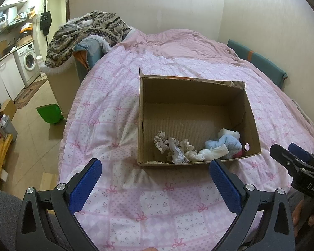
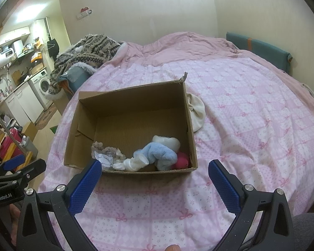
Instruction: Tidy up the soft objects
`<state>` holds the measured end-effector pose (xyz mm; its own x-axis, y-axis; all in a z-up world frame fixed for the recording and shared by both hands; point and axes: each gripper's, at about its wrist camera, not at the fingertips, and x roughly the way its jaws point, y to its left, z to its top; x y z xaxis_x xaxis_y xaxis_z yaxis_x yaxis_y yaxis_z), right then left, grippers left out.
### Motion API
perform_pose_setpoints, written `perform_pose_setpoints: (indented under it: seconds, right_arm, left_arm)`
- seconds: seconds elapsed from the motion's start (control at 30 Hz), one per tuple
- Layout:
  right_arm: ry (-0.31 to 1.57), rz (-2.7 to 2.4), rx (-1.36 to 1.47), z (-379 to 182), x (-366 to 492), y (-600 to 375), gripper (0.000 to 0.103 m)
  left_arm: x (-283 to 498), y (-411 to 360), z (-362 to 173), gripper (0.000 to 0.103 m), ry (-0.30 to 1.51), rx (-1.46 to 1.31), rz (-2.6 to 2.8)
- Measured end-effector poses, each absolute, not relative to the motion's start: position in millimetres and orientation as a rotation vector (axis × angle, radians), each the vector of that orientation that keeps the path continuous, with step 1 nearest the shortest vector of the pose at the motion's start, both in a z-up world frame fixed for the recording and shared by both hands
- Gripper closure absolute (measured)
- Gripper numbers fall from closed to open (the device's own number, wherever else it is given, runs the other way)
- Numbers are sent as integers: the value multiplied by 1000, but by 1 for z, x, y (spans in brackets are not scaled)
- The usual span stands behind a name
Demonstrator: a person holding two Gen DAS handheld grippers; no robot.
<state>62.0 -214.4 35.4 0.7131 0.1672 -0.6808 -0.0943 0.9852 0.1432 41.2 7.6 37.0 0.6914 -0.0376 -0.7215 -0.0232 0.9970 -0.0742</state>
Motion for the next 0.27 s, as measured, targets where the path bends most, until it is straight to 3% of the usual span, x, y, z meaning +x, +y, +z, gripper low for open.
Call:
perform_pose_setpoints:
  seconds: [0.27]
  right_arm:
    - [765, 145, 99, 36, 62, -214, 0]
  left_arm:
    - [40, 8, 35, 0, 807, -84, -11]
